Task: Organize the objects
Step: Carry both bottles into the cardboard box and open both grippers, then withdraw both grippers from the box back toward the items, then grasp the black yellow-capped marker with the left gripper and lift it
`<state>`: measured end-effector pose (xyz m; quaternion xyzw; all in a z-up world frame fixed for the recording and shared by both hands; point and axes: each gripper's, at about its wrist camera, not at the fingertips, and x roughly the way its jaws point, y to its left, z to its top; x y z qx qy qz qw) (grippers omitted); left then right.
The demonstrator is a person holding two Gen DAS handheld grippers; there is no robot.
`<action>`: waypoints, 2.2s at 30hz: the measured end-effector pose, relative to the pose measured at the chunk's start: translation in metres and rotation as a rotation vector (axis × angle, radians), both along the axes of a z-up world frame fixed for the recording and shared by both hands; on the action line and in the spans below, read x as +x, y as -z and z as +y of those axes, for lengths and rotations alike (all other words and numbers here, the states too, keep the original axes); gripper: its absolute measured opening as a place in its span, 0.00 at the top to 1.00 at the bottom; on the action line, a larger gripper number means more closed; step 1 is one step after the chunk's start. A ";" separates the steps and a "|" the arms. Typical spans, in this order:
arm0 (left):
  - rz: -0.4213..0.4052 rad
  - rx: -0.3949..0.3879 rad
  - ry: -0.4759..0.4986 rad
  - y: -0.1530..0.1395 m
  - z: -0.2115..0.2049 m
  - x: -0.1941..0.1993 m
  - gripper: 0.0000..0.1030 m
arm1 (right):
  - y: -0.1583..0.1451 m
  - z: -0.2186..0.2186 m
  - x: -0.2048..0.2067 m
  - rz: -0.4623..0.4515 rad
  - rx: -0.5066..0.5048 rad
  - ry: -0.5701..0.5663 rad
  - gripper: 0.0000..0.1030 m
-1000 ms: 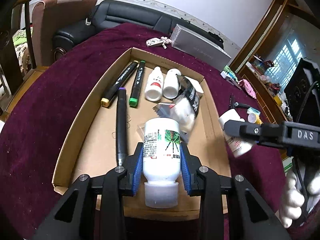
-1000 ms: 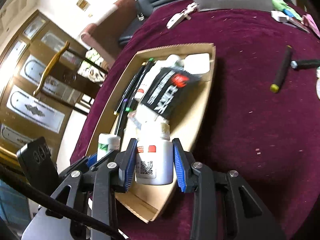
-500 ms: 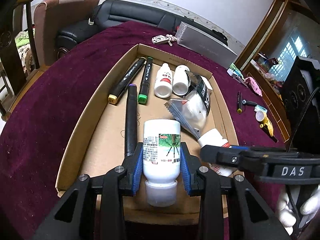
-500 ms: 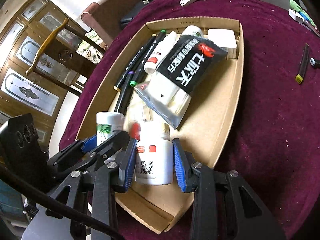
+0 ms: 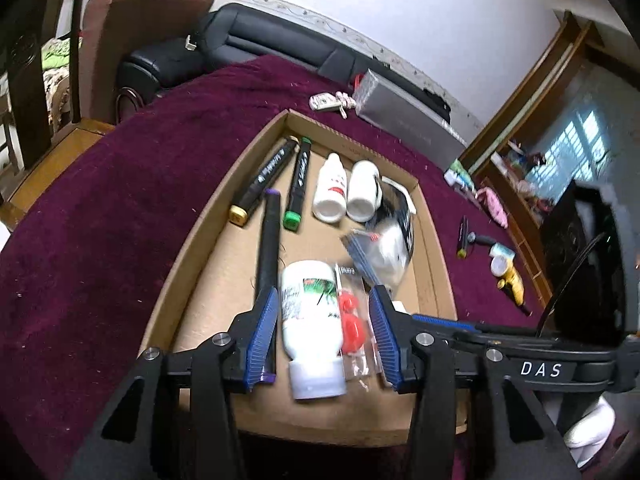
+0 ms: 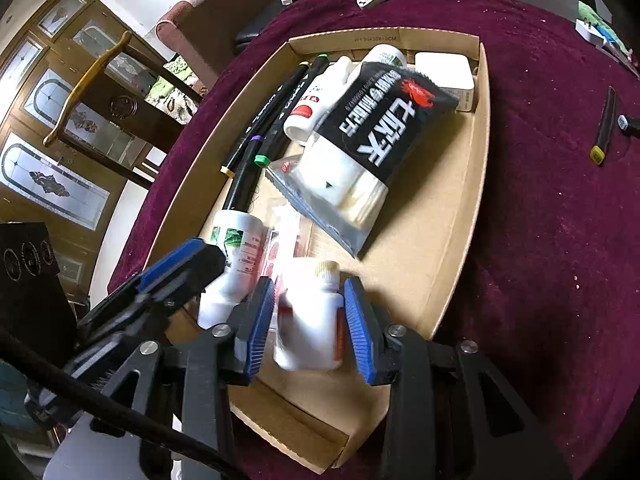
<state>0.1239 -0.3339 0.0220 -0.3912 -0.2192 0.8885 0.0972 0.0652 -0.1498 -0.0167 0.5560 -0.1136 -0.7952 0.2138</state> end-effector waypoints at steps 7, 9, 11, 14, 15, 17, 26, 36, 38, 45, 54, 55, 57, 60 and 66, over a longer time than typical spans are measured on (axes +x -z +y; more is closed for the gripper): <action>0.058 0.065 -0.024 -0.013 -0.016 0.008 0.54 | -0.018 0.015 0.003 0.062 -0.045 0.044 0.63; 0.066 0.079 -0.025 -0.014 -0.018 0.008 0.54 | -0.027 0.024 0.000 0.100 -0.067 0.083 0.58; 0.070 0.091 -0.023 -0.014 -0.018 0.008 0.54 | -0.036 0.032 -0.006 0.143 -0.085 0.130 0.51; 0.074 0.101 -0.017 -0.014 -0.018 0.008 0.54 | -0.049 0.035 -0.021 0.200 -0.111 0.167 0.51; 0.075 0.104 -0.014 -0.014 -0.017 0.008 0.54 | -0.052 0.034 -0.027 0.208 -0.117 0.172 0.51; 0.077 0.104 -0.010 -0.015 -0.016 0.008 0.54 | -0.055 0.029 -0.039 0.212 -0.139 0.171 0.50; 0.085 0.100 -0.008 -0.020 -0.017 0.008 0.53 | -0.005 0.017 -0.071 0.027 -0.130 0.159 0.45; 0.084 0.074 0.040 -0.034 0.010 0.005 0.53 | -0.050 0.084 -0.033 0.164 -0.191 0.201 0.45; 0.085 0.062 0.062 -0.041 0.022 0.003 0.53 | -0.060 0.107 -0.023 0.220 -0.157 0.243 0.45; 0.090 -0.046 0.199 -0.065 0.101 -0.020 0.53 | -0.070 0.194 0.000 0.345 -0.027 0.436 0.42; 0.095 -0.203 0.347 -0.085 0.212 -0.076 0.53 | -0.053 0.291 0.004 0.387 -0.013 0.663 0.43; 0.096 -0.230 0.370 -0.085 0.226 -0.085 0.53 | -0.052 0.296 0.002 0.393 -0.008 0.676 0.43; 0.091 -0.298 0.408 -0.078 0.252 -0.101 0.53 | -0.049 0.306 0.000 0.405 -0.007 0.695 0.43; 0.101 -0.407 0.488 -0.059 0.290 -0.125 0.53 | -0.042 0.316 -0.001 0.414 -0.026 0.715 0.43; 0.035 -0.521 0.502 -0.019 0.322 -0.172 0.53 | -0.025 0.336 -0.002 0.376 -0.070 0.744 0.43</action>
